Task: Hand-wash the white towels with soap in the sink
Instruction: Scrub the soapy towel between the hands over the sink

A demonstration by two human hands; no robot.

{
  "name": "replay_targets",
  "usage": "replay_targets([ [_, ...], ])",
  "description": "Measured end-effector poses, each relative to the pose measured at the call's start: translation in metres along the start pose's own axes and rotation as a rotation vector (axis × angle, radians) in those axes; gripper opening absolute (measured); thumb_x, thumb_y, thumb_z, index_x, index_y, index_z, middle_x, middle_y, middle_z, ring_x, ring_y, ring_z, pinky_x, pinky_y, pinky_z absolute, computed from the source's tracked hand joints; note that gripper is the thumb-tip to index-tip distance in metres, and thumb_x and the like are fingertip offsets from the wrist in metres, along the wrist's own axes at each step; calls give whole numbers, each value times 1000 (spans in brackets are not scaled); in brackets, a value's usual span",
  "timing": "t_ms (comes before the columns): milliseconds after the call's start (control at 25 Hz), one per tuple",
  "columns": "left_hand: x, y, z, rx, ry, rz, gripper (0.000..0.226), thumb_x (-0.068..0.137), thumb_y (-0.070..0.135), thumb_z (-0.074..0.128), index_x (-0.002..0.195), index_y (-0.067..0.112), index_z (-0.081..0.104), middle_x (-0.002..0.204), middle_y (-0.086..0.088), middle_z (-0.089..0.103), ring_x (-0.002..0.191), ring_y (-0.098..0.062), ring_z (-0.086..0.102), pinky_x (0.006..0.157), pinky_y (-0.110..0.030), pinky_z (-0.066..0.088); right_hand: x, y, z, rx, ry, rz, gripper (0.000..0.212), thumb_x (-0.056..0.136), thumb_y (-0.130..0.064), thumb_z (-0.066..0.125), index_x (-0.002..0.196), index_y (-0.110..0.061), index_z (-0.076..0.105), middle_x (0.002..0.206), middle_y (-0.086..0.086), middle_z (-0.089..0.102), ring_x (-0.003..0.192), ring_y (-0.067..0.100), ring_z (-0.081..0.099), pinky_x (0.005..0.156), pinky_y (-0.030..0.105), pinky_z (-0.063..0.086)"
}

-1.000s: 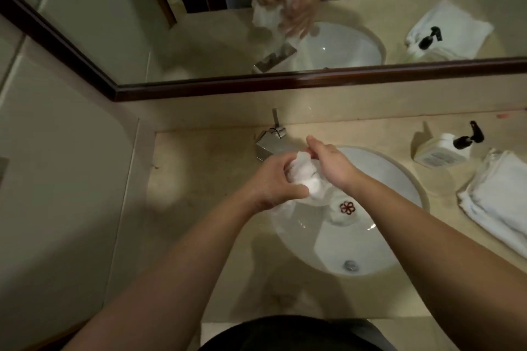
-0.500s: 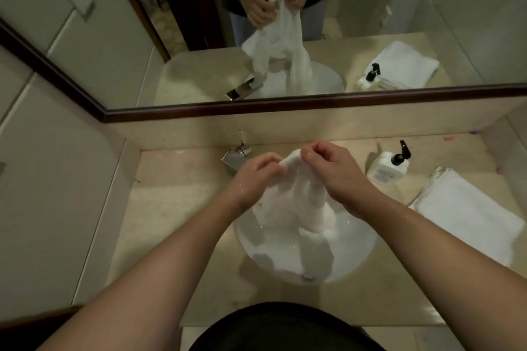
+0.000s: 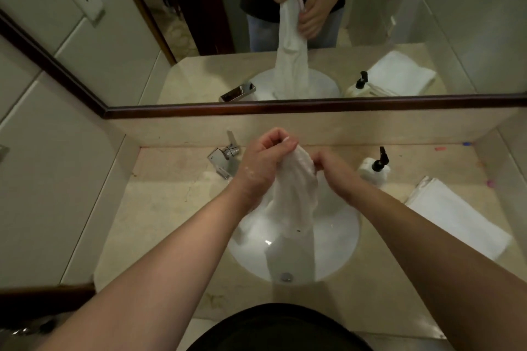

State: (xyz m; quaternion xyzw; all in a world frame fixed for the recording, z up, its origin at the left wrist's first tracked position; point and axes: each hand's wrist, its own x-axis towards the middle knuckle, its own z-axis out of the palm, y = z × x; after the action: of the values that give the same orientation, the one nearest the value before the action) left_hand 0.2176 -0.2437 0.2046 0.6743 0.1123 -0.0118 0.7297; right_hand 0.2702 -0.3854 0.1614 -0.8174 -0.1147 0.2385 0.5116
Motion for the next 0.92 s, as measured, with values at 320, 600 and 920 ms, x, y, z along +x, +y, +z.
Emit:
replay_targets([
  [320, 5, -19, -17, 391, 200, -160, 28, 97, 37, 58, 81, 13, 59, 74, 3, 53, 68, -9, 49, 67, -29, 37, -10, -5, -17, 247, -29, -3, 19, 100, -19, 50, 82, -19, 56, 74, -5, 50, 67, 7, 43, 61, 17, 38],
  [600, -2, -21, -1, 288, 17, -24, 38, 92, 48, 62, 80, 13, 60, 77, 2, 55, 76, -11, 50, 72, -27, 40, -17, -26, -22, 271, -70, -171, 9, 95, -16, 62, 87, -20, 65, 83, -1, 63, 75, 5, 59, 68, 16, 49],
  [920, -5, 2, 19, 155, -55, 50, 33, 102, 8, 49, 70, 17, 48, 56, 18, 51, 56, 4, 46, 59, -9, 39, -8, -7, -27, -85, -86, -69, 37, 103, -18, 32, 92, -3, 64, 104, 13, 62, 101, 26, 55, 93, 36, 40],
])
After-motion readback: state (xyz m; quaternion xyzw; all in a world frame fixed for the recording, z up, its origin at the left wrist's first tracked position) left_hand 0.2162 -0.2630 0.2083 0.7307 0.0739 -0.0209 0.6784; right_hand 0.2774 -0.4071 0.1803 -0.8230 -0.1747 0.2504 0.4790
